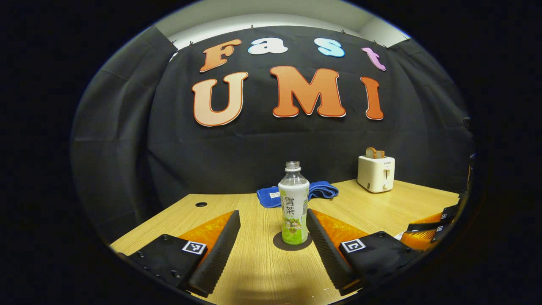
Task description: Open the teacup lid with one hand, grasp the water bottle and pour water into the teacup with the other hand; after pouring, place the water bottle on the coaster and then close the teacup lid.
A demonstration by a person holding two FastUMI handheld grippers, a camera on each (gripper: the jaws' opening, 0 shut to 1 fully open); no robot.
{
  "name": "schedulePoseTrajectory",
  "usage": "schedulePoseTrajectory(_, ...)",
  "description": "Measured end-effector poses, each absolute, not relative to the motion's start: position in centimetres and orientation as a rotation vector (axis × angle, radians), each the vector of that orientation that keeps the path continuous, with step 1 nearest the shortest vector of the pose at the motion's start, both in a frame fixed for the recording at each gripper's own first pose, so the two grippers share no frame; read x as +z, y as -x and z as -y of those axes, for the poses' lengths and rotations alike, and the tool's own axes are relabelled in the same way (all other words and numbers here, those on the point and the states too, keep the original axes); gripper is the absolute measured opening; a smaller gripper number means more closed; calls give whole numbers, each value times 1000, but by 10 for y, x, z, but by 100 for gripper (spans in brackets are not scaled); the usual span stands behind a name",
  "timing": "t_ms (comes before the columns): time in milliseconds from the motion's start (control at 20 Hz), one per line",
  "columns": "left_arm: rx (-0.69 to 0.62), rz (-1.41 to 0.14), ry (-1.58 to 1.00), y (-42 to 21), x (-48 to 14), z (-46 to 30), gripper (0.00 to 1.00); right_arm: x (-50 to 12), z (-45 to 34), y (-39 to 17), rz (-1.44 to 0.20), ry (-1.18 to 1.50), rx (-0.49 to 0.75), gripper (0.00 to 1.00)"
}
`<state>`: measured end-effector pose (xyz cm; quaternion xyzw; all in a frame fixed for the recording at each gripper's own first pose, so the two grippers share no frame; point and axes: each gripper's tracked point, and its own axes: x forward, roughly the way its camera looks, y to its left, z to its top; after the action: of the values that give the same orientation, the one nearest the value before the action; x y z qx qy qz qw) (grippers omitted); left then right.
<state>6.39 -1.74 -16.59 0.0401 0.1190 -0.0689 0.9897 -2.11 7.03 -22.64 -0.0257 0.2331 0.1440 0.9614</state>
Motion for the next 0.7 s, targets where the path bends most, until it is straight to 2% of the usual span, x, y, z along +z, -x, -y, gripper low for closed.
schedulePoseTrajectory(50, -138, -236, -74, -62, -162, 17, 96, -225, -70, 20, -464, 55, 292, 25)
schedulePoseTrajectory(100, -137, -231, -65, -59, -159, 16, 100, -220, -71, 20, -458, 48, 293, 28)
schedulePoseTrajectory(150, -139, -225, -54, -58, -154, 16, 96, -216, -70, 18, -447, 37, 290, 31)
schedulePoseTrajectory(200, -138, -220, -43, -56, -149, 15, 96, -208, -68, 17, -432, 21, 283, 40)
schedulePoseTrajectory(250, -137, -214, -32, -54, -144, 14, 100, -200, -66, 14, -415, 8, 278, 45)
schedulePoseTrajectory(300, -137, -208, -22, -52, -138, 13, 96, -191, -63, 11, -397, 0, 269, 57)
schedulePoseTrajectory(350, -132, -201, -14, -50, -131, 11, 96, -181, -58, 9, -377, -2, 259, 57)
schedulePoseTrajectory(400, -126, -195, -13, -49, -125, 9, 100, -172, -52, 6, -356, -4, 246, 63)
schedulePoseTrajectory(600, -99, -169, -30, -41, -102, 0, 96, -132, -23, -6, -286, -27, 178, 77)
schedulePoseTrajectory(700, -96, -147, -41, -45, -104, 2, 96, -112, -8, -9, -252, -35, 147, 79)
